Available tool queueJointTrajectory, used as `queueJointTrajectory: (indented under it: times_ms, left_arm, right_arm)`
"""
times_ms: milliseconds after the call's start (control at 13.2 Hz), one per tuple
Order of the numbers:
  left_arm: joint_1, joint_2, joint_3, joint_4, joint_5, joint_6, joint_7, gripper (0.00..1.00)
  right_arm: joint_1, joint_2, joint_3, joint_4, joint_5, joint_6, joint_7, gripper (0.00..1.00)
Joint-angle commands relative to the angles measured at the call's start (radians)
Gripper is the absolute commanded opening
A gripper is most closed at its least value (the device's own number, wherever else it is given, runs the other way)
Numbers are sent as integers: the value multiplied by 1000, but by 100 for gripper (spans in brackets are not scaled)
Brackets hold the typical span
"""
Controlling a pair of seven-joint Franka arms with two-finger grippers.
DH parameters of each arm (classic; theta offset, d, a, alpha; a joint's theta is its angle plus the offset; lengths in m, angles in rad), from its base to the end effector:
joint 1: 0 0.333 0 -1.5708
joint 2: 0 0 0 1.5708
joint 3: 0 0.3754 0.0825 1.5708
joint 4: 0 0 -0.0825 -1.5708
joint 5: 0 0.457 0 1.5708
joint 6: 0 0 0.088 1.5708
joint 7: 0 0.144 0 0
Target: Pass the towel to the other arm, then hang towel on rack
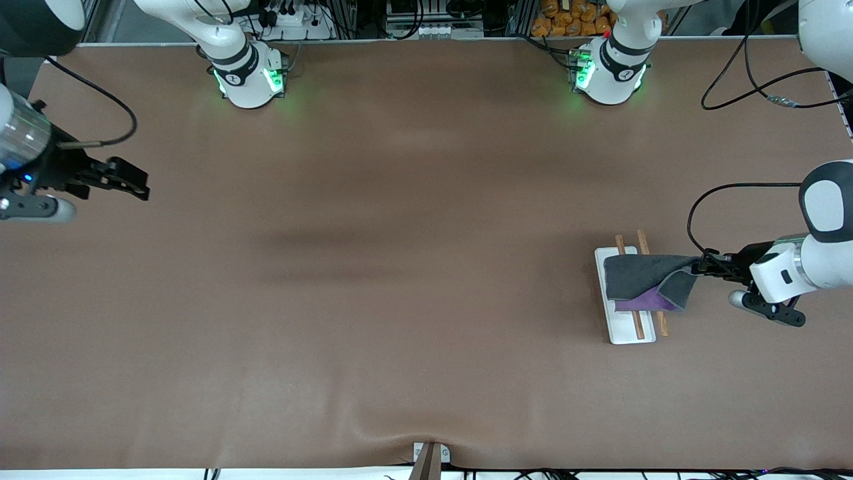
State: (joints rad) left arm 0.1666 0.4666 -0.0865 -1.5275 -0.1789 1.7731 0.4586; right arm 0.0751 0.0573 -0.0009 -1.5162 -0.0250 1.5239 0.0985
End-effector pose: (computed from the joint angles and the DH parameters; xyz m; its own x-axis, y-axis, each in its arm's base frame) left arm 0.7470 0.0460 0.3626 0.9390 -0.3257 -0.1102 -0.2855 -0.9172 0.2780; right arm 0.6403 0.0439 0.6362 0.9986 -0.0255 -0.0469 -0.0241 -0.9993 0.0298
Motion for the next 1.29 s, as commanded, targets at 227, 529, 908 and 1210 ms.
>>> queueJointTrajectory:
  times_ms: [227, 529, 908, 1210]
  left_arm:
    - [7, 0, -6, 7, -19, -11, 9, 100]
    - [-12, -32, -10, 33, -10, -14, -29, 100]
    - [-61, -149, -19, 59, 48, -86, -291, 100]
    - [-151, -246, -25, 61, 246, -112, -455, 100]
  right_arm:
    - [-66, -151, 16, -236, 0, 104, -31, 100]
    - [-113, -74, 18, -100, 4, 101, -36, 100]
    - [-104, -59, 22, -39, 4, 30, -3, 100]
    - [-65, -51, 25, 8, -4, 27, -3, 100]
